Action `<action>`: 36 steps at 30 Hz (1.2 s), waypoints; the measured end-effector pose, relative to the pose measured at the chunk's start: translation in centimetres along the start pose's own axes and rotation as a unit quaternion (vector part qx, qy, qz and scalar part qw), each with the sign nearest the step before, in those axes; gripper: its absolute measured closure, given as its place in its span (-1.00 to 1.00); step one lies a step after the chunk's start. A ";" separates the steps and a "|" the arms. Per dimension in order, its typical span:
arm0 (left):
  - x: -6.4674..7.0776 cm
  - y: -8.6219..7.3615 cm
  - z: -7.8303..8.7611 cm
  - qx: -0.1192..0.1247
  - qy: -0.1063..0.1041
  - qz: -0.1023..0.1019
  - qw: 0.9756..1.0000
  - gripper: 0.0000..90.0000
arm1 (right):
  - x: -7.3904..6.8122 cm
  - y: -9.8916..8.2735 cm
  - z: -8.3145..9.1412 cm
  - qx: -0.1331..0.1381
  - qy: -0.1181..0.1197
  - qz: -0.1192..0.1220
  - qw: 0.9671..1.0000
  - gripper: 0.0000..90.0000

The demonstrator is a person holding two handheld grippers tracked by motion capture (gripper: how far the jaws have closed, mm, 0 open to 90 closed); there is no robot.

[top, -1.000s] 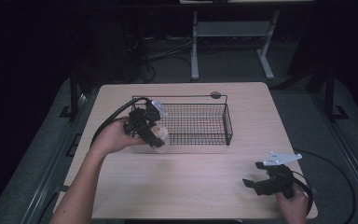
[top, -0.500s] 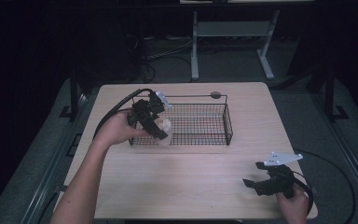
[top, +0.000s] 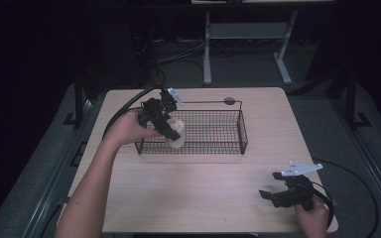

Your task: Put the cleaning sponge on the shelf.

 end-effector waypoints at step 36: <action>-4.1 0.9 -3.4 0.000 0.004 0.049 0.999 -0.37 | 0.1 -0.1 0.0 0.000 0.003 -0.002 1.000 -0.69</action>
Point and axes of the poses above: each handheld gripper's, and its own axes: z roughly backward along the jaws, y roughly out of its top, x roughly to its right, the point moved 8 cm from there along -z, roughly forward along the jaws, and after that the axes turned 6 degrees about -z, right-handed, at the moved point
